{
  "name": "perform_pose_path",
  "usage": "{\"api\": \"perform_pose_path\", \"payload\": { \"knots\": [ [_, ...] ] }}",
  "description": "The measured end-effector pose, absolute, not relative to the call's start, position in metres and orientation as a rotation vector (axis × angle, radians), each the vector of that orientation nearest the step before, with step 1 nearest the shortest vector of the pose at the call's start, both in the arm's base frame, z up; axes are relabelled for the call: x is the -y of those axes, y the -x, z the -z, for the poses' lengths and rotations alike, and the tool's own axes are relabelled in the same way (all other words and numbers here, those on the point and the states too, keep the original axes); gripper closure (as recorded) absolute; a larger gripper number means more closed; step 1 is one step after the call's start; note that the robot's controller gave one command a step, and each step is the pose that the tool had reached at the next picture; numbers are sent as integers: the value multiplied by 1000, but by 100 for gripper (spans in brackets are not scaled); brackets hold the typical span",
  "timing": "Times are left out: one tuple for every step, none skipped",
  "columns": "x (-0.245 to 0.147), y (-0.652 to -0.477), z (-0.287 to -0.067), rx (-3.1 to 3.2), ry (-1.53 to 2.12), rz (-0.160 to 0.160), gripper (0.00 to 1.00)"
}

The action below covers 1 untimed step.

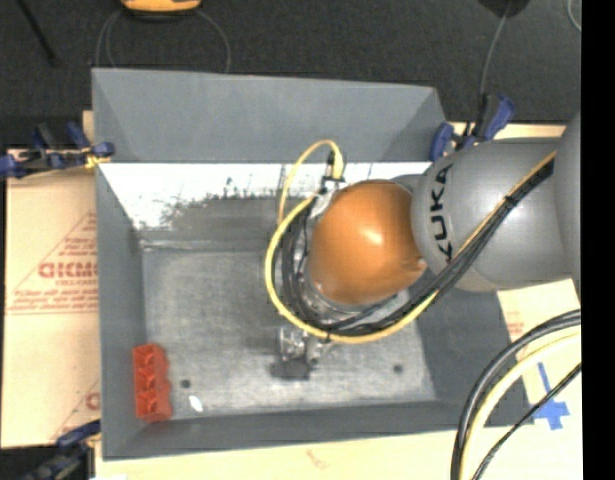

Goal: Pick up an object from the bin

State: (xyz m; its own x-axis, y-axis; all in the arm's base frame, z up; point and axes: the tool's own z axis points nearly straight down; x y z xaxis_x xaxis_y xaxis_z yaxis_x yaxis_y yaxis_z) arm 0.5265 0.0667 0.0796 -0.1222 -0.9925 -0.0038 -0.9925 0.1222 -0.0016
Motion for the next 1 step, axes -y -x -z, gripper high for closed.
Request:
{"api": "perform_pose_path", "payload": {
  "knots": [
    [-71, -528, -242, -2235, 2196, 9, 100]
  ]
}}
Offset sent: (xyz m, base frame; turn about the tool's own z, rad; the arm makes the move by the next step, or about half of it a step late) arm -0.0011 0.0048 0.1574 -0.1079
